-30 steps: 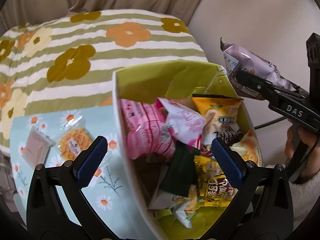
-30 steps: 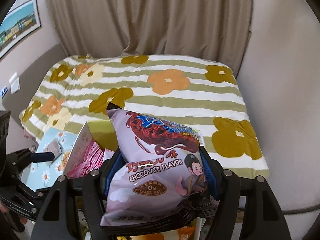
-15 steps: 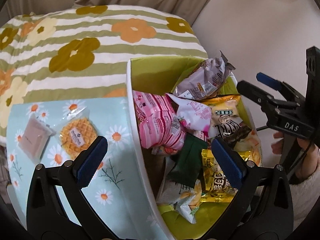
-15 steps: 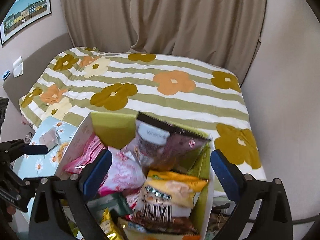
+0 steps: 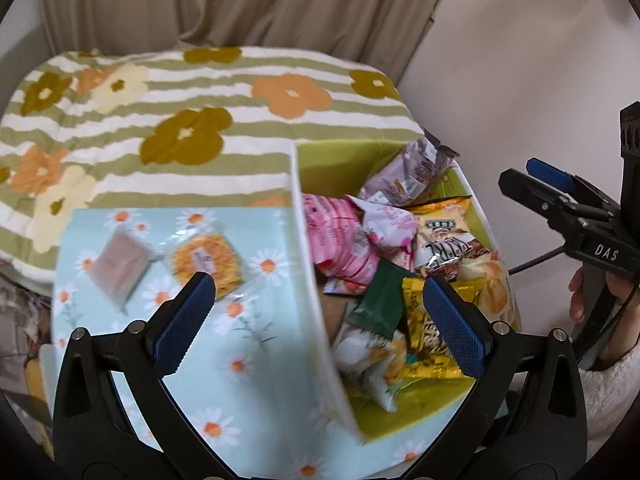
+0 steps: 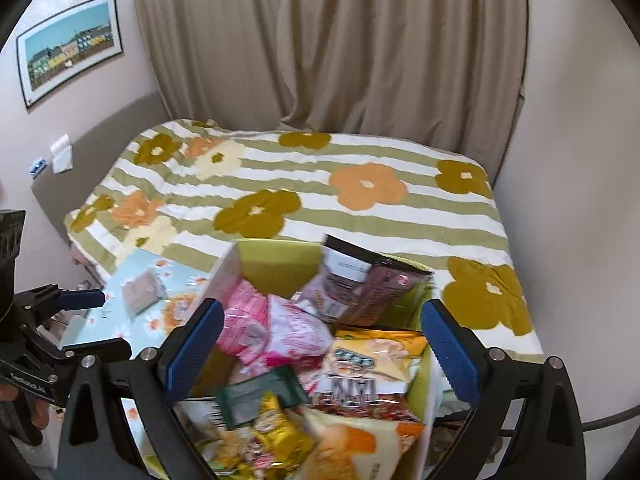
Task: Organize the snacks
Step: 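Move both tools back to the last two snacks on the table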
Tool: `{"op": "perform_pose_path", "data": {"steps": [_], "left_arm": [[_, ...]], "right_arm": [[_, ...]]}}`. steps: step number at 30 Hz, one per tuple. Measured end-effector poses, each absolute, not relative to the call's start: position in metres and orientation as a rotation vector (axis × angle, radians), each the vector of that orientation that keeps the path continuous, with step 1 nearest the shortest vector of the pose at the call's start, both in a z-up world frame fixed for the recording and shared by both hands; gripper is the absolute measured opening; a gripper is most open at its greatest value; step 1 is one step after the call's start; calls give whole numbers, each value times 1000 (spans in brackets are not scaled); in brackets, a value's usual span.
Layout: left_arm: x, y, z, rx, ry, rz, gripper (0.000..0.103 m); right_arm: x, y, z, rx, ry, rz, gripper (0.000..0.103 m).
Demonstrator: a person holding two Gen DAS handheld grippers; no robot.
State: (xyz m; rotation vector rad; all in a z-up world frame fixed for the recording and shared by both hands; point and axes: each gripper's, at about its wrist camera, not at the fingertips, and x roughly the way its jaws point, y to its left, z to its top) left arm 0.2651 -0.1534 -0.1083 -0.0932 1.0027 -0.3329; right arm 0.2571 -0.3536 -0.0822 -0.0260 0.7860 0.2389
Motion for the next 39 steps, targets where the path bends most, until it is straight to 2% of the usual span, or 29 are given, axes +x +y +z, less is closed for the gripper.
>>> {"op": "perform_pose_path", "data": {"steps": [10,19,29,39], "left_arm": [[245,-76,-84,-63,925,-266,103],[268,0,-93,-32,947,-300,103],[316,67,-151,58,1037,-392,103],[348,66,-229,195,1111,-477,103]], "right_arm": [[239,-284,-62,-27,737,299,98],[254,-205,-79,62,782,229,98],[282,-137,-126,89,881,144,98],[308,-97,-195,-38,1034,164,98]]}}
